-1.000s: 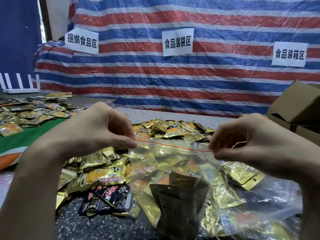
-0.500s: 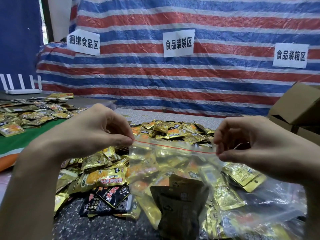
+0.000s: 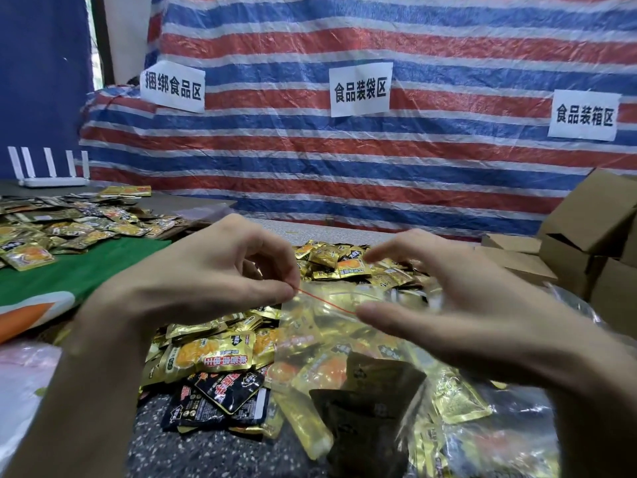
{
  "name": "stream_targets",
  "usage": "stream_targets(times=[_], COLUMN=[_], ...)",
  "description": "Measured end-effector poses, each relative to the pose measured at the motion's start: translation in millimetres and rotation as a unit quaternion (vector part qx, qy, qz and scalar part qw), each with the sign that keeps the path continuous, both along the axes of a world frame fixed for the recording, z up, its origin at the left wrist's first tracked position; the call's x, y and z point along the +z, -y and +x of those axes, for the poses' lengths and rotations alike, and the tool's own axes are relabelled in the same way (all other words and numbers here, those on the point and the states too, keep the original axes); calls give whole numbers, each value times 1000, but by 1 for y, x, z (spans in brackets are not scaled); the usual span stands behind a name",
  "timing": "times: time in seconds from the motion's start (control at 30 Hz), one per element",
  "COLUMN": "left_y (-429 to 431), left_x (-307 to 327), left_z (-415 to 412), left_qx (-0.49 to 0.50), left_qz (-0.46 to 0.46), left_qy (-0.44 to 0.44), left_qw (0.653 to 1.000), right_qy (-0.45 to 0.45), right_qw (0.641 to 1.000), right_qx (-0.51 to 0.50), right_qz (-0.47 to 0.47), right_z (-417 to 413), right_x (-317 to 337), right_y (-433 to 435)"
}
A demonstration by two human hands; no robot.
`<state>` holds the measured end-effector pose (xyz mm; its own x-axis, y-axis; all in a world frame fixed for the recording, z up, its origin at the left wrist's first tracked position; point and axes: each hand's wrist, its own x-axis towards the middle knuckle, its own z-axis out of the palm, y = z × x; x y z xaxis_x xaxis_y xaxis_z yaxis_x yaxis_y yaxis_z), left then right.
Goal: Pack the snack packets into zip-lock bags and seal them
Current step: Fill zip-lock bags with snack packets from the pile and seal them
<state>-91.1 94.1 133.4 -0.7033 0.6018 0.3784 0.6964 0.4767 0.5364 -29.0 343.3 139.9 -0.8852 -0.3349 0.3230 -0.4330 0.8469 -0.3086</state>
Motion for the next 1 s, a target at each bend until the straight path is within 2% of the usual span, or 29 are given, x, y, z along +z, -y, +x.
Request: stream_targets(times=[0.13, 0.47, 0.7, 0.87, 1.0], left_y=[0, 1, 3, 4, 5], left_x=[1, 1, -1, 0, -2], left_z=[3, 3, 0, 2, -2], left_qx=[-28, -36, -57, -94, -78], left_qz=[8, -1, -19, -12, -19], left_qy=[-16, -30, -4, 20, -13], left_qw=[999, 999, 998, 995, 997], right_qy=[-74, -102, -139, -117, -86], right_qw=[997, 994, 990, 992, 995], right_qx=[30, 22, 21, 28, 31], right_qz=[1, -44, -25, -45, -46], right_z=[-5, -9, -8, -8, -7], right_x=[-12, -20, -22, -20, -14], right_y=[37, 50, 57, 53, 44])
